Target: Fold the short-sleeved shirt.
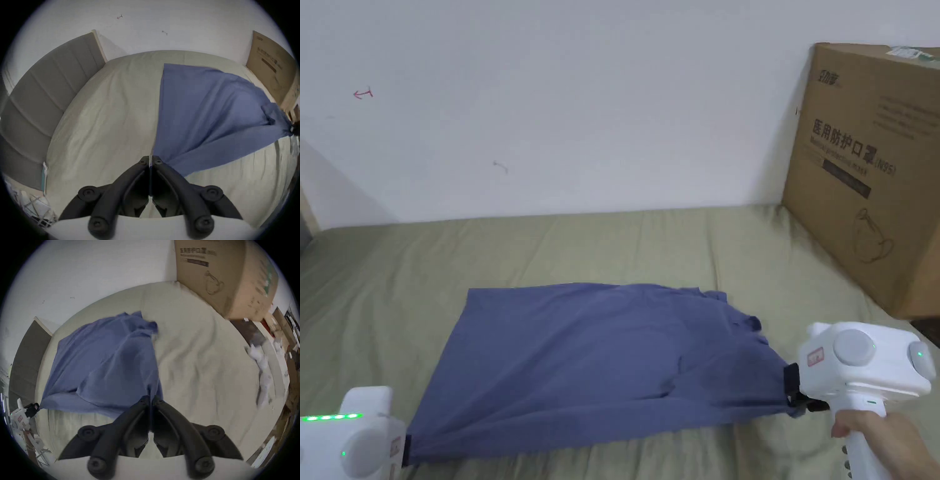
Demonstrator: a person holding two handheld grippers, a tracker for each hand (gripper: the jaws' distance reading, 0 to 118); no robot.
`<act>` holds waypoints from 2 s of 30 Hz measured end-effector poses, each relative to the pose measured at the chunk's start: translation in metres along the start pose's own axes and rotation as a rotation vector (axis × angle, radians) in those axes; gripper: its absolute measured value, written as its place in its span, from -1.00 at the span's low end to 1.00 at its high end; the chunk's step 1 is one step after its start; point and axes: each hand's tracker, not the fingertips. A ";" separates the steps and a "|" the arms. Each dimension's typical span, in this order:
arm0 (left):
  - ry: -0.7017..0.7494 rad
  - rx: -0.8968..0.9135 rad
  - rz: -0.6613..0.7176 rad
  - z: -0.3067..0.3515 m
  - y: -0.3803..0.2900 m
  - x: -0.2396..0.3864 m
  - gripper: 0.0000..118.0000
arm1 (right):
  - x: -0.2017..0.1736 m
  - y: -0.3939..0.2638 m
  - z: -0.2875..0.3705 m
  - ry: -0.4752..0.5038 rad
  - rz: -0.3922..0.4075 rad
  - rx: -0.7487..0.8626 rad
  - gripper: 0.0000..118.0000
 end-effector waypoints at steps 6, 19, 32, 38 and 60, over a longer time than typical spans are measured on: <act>-0.025 -0.014 -0.023 0.065 -0.106 -0.016 -0.99 | 0.048 -0.121 0.048 0.023 -0.065 -0.027 -0.97; -0.022 -0.014 -0.021 0.123 -0.211 -0.032 -0.91 | 0.071 -0.256 0.100 0.021 -0.045 -0.030 -0.97; -0.148 0.060 0.104 0.167 -0.213 -0.055 -0.26 | 0.064 -0.252 0.146 0.039 0.038 0.106 0.23; -0.192 0.037 0.187 0.173 -0.243 -0.067 -1.00 | 0.050 -0.273 0.136 0.052 0.080 0.062 -1.00; -0.234 -0.083 0.182 0.119 -0.243 -0.049 -0.98 | 0.063 -0.266 0.126 -0.015 0.099 0.046 -0.60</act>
